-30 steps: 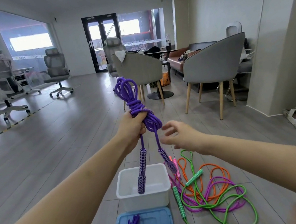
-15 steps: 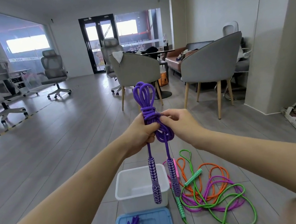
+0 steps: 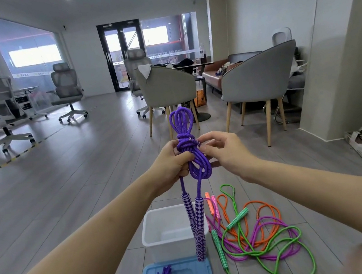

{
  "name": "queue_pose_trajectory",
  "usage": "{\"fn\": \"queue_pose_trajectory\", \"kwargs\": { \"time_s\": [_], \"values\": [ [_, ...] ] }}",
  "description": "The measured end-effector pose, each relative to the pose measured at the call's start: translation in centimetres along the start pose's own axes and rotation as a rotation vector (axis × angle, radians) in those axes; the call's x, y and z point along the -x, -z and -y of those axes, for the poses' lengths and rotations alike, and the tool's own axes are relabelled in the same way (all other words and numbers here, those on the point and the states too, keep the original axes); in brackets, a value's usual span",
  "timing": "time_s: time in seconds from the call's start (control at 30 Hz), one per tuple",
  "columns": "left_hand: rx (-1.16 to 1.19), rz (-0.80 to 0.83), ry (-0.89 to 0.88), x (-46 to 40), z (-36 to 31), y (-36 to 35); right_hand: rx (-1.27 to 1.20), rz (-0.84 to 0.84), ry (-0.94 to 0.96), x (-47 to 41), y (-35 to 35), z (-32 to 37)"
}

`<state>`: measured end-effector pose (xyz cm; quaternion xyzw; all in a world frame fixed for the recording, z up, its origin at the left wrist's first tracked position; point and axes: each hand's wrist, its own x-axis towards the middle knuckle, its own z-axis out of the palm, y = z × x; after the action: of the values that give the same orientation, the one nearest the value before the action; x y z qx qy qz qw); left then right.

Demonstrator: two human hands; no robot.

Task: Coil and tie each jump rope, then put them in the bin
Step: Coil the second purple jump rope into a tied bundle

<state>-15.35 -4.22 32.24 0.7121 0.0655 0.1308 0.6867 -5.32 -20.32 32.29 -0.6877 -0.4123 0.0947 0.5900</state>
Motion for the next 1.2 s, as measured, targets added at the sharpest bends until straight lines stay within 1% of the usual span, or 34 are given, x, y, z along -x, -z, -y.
{"fn": "queue_pose_trajectory", "kwargs": {
  "time_s": [0.1,0.23,0.3,0.4,0.5,0.53,0.63,0.7,0.77,0.83,0.9,1.0,1.07,1.13,1.2],
  "values": [
    [0.012,0.042,-0.027,0.2,-0.2,-0.3,0.189,-0.004,0.092,0.1,0.5,-0.4],
    [0.081,0.052,-0.014,0.0,-0.4,-1.0,0.335,-0.042,0.249,0.3,0.6,-0.5],
    [0.096,0.069,0.012,0.1,-0.6,-1.0,0.343,-0.036,0.252,0.3,0.6,-0.5],
    [0.072,0.113,0.033,0.4,-0.8,-0.8,0.25,-0.064,0.144,0.2,0.4,-0.6],
    [0.07,0.177,0.018,0.8,-1.1,-0.8,0.16,-0.081,0.095,0.1,0.4,-0.3],
    [0.069,0.174,0.015,0.8,-1.1,-0.9,0.116,-0.084,0.076,0.0,0.3,-0.1],
    [0.065,0.089,0.011,0.7,-1.0,-1.0,0.015,-0.083,0.011,0.0,0.2,0.3],
    [0.059,0.073,0.004,0.6,-0.9,-0.7,-0.026,-0.068,-0.045,0.0,-0.1,0.6],
    [0.039,0.098,-0.001,0.7,-0.9,-0.6,-0.072,-0.052,-0.124,-0.1,-0.3,1.1],
    [0.0,0.148,-0.009,0.7,-0.7,-0.8,-0.166,-0.027,-0.19,-0.3,-0.6,1.5],
    [-0.059,0.161,-0.013,0.7,-0.4,-1.3,-0.269,-0.006,-0.231,-0.4,-0.9,1.6],
    [-0.181,0.135,-0.026,0.8,0.0,-2.1,-0.293,-0.02,-0.254,-0.5,-1.0,1.9],
    [-0.238,0.169,-0.026,0.9,0.1,-2.6,-0.358,-0.028,-0.264,-0.6,-0.9,2.3],
    [-0.264,0.19,-0.019,1.0,0.1,-3.0,-0.418,-0.037,-0.235,-0.9,-0.6,2.4],
    [-0.258,0.175,-0.016,0.9,0.0,-3.2,-0.447,-0.06,-0.178,-1.1,-0.3,2.3]
  ]
}}
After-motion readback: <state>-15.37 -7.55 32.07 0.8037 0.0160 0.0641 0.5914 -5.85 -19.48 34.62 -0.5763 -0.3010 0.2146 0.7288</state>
